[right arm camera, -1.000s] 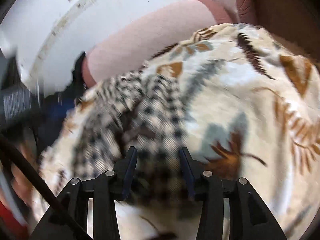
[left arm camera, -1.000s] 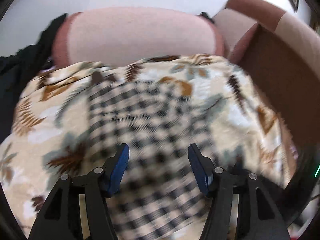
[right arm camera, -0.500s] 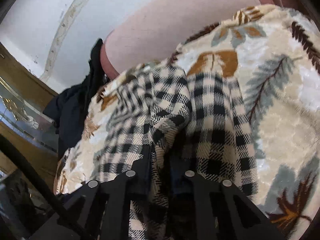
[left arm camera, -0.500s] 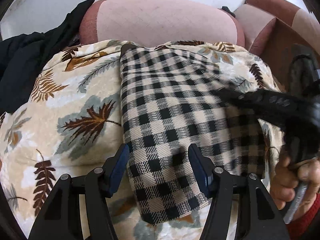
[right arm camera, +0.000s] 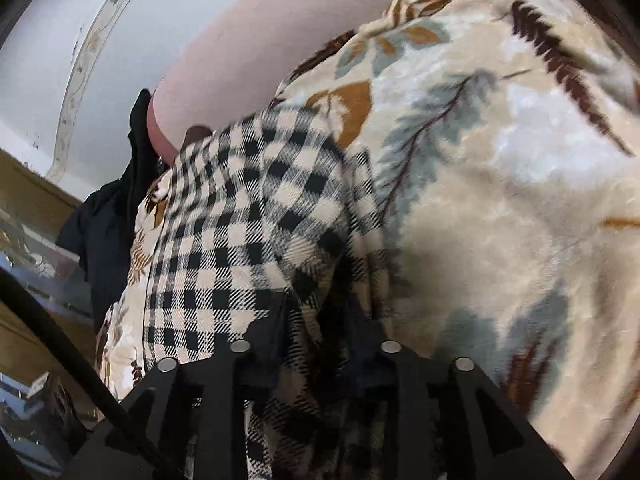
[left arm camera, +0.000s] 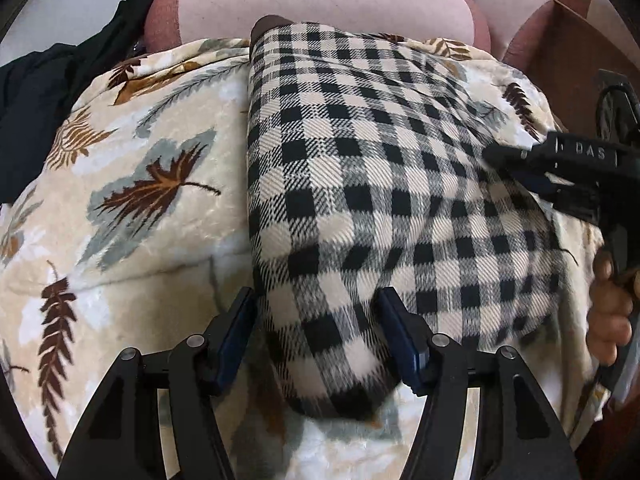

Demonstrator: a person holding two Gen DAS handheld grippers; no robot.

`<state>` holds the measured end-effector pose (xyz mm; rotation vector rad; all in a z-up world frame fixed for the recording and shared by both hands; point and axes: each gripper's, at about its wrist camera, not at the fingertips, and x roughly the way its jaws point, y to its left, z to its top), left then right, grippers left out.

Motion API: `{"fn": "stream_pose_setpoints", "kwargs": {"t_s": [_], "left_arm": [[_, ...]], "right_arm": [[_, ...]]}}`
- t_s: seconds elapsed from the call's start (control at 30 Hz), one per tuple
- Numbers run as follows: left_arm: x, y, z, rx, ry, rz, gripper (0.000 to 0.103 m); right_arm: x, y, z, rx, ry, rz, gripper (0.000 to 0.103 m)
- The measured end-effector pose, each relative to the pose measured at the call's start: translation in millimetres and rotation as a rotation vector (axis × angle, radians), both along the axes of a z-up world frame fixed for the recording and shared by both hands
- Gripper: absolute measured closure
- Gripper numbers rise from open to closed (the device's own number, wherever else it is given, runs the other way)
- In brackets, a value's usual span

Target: Fold large clothes

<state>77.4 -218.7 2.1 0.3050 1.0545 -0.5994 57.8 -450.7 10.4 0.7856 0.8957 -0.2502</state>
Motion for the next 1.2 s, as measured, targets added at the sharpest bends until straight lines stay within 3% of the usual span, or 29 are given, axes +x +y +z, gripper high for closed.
{"fn": "stream_pose_setpoints", "kwargs": {"t_s": [0.07, 0.17, 0.23, 0.3, 0.4, 0.5, 0.6, 0.8, 0.93, 1.07, 1.2], "left_arm": [[-9.0, 6.7, 14.1, -0.023, -0.017, -0.007, 0.041], [-15.1, 23.0, 37.5, -0.087, -0.063, 0.008, 0.041], [-8.5, 28.3, 42.0, -0.098, -0.075, 0.040, 0.041], [3.1, 30.7, 34.9, -0.086, -0.053, 0.083, 0.041], [12.0, 33.8, 18.1, -0.068, -0.028, 0.122, 0.043], [9.5, 38.1, 3.2, -0.073, -0.023, 0.122, 0.043], [4.3, 42.4, -1.6, -0.073, -0.029, 0.108, 0.043], [-14.4, 67.8, 18.7, -0.066, -0.108, 0.067, 0.043], [-40.5, 75.2, 25.9, -0.019, -0.213, -0.027, 0.043], [-45.8, 69.9, 10.0, 0.013, -0.205, -0.058, 0.043], [-24.7, 64.6, -4.9, 0.021, -0.162, 0.026, 0.043]], "right_arm": [[-8.4, -3.8, 11.4, -0.064, 0.009, -0.047, 0.060], [-30.0, -0.5, 39.8, -0.140, -0.083, -0.065, 0.062], [-37.3, 11.4, 54.8, -0.111, -0.158, 0.005, 0.067], [-38.0, 24.9, 55.2, -0.069, -0.178, 0.076, 0.068], [-24.0, 43.4, 30.9, -0.062, -0.073, 0.145, 0.068], [-16.5, 42.2, -2.1, -0.051, 0.050, 0.133, 0.067], [-18.4, 35.2, -15.4, 0.005, 0.057, 0.109, 0.064], [-14.8, 52.5, -8.5, -0.141, 0.089, 0.140, 0.061], [-15.4, 53.0, -7.4, -0.149, 0.096, 0.139, 0.060], [-11.2, 55.6, -7.7, -0.163, 0.105, 0.136, 0.060], [-10.3, 59.1, -7.2, -0.186, 0.107, 0.140, 0.060]]}}
